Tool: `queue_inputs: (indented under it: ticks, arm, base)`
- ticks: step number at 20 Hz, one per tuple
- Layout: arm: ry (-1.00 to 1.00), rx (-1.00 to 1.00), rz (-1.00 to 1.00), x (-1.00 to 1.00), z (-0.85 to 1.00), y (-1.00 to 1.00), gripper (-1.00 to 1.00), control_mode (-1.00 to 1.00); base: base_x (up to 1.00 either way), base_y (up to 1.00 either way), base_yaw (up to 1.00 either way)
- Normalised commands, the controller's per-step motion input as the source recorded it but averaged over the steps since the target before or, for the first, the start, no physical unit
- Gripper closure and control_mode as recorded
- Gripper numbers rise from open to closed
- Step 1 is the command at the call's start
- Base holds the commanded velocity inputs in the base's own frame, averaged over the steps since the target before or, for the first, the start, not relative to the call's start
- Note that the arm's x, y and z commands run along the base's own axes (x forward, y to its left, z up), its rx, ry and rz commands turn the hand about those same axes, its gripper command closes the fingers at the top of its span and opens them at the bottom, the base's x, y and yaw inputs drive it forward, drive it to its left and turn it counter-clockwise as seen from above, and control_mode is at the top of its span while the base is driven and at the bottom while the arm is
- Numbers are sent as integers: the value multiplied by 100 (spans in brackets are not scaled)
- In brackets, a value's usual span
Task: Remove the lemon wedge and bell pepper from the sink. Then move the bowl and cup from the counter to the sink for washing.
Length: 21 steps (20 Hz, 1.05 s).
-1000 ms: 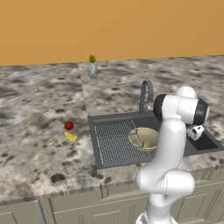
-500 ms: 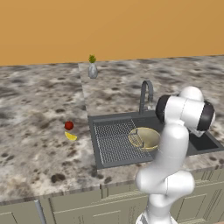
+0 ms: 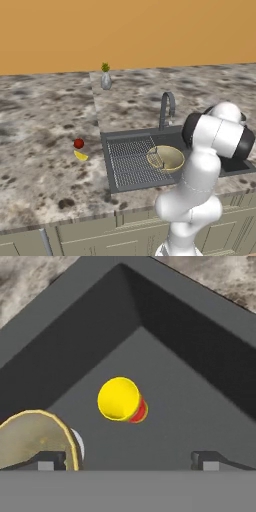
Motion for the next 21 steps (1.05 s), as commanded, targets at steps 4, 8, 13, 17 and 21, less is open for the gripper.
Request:
queue_inputs:
  ticks: [4, 8, 13, 17, 21]
  arm:
    - [0, -11, 18, -16, 25, 14, -100, -100]
    - [0, -9, 17, -16, 25, 13, -100, -100]
    - [0, -9, 17, -19, 25, 12, -100, -100]
    - [0, -11, 16, -21, 26, 12, -100, -100]
    - [0, -13, 16, -21, 26, 12, -100, -100]
  base:
    - [0, 0, 0]
    - [0, 0, 0]
    - [0, 0, 0]
    - [0, 0, 0]
    - [0, 0, 0]
